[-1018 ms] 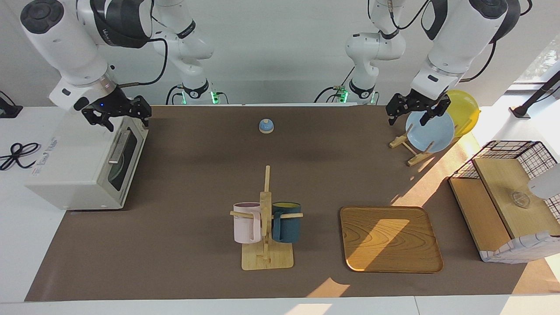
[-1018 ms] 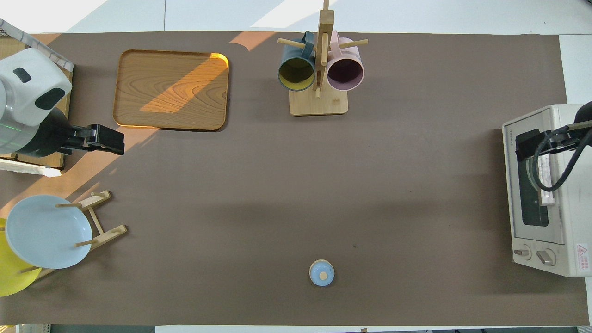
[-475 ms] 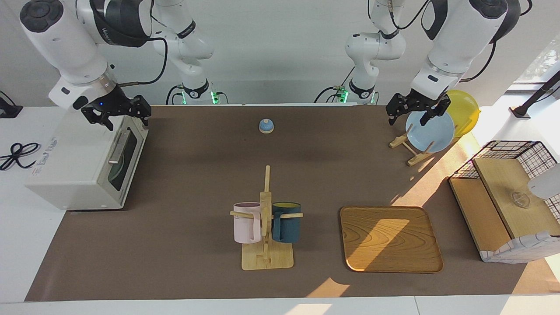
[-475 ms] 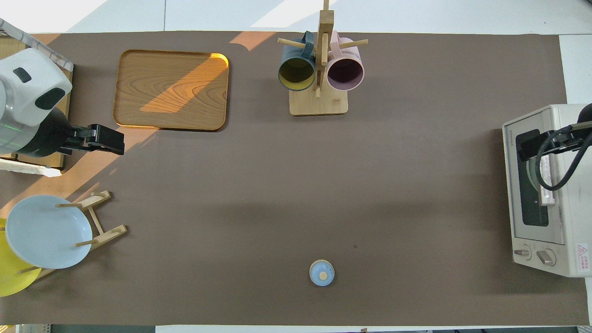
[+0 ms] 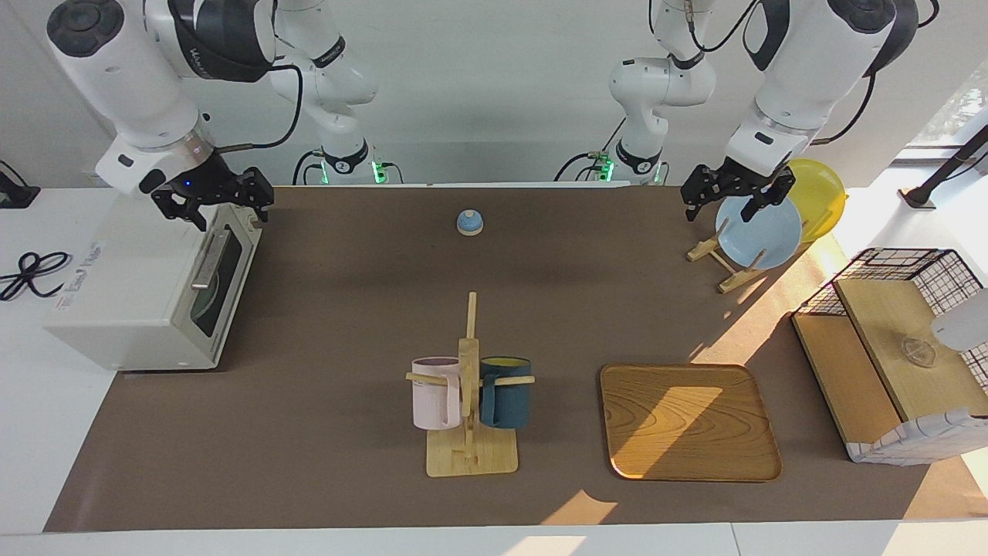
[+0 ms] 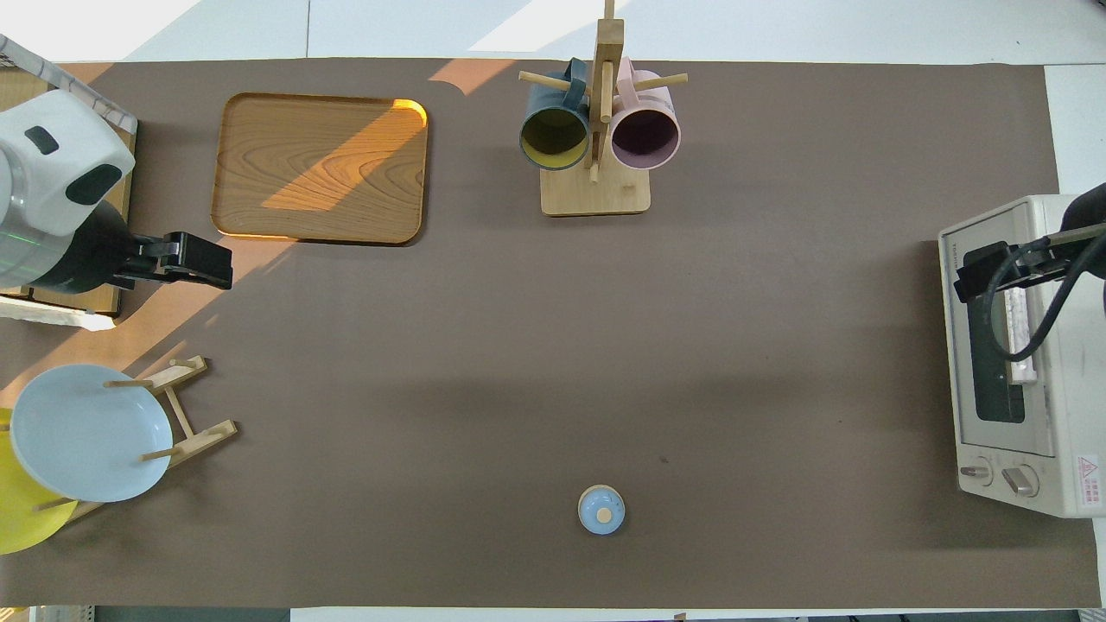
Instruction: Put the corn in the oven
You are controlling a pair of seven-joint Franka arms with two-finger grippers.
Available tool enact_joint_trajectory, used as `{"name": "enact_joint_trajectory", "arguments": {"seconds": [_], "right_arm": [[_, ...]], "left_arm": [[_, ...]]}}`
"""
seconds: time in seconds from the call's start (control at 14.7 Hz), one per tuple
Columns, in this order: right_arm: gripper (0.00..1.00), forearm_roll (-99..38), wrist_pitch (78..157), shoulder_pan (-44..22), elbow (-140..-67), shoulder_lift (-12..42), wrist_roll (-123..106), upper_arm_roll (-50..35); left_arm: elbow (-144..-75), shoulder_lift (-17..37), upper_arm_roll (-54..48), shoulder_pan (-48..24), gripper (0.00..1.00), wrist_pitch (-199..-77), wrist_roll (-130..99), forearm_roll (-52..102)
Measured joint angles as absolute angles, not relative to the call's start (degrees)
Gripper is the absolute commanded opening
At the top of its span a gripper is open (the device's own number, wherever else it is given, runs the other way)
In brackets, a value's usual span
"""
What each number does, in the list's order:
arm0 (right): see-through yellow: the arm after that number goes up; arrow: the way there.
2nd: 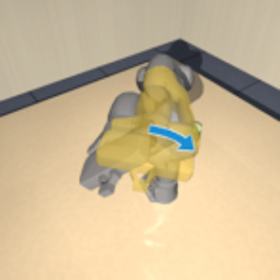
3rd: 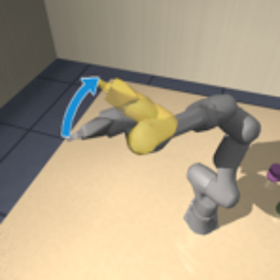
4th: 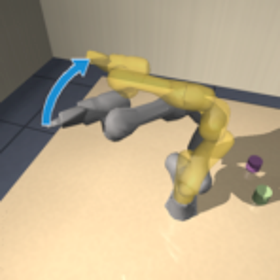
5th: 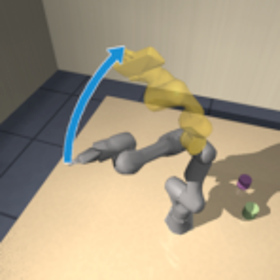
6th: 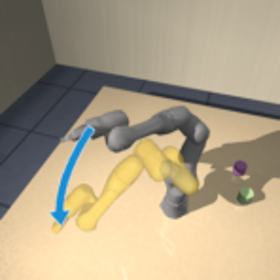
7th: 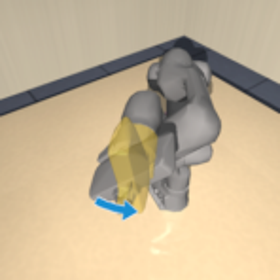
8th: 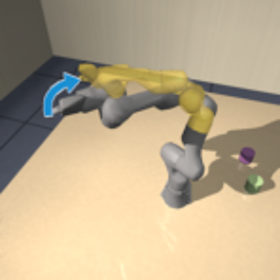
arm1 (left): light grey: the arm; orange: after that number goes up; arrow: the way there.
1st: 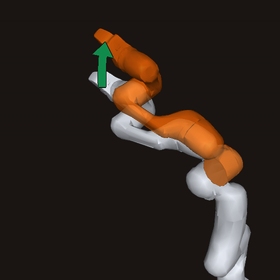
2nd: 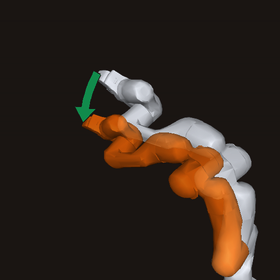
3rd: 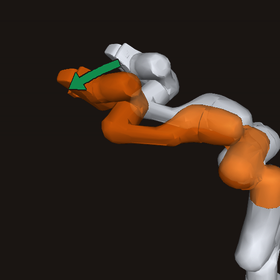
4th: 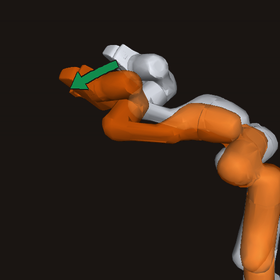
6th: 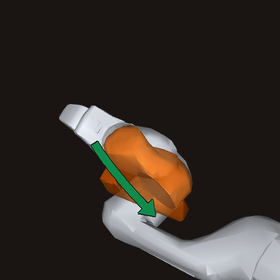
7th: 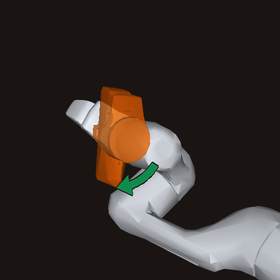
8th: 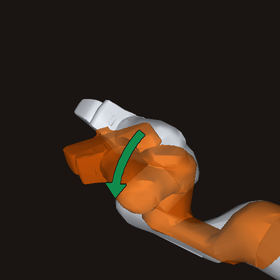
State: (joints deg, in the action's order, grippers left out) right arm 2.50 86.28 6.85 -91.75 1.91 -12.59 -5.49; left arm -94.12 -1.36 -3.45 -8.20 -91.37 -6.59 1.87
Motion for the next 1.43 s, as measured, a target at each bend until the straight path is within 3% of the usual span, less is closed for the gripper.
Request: {"name": "enact_joint_trajectory", "arguments": {"seconds": [0.41,1.43], "right_arm": [[1.0,2.5,85.7,3.4,-91.7,1.8,-7.8,-4.7],[1.0,2.5,86.0,2.6,-90.9,1.7,-7.2,-2.2]], "left_arm": [[-94.1,-1.4,-3.4,-8.2,1.0,-91.4,-6.6,1.9],[-94.1,-1.4,-3.4,-8.2,1.0,-91.4,-6.6,1.9]]}}
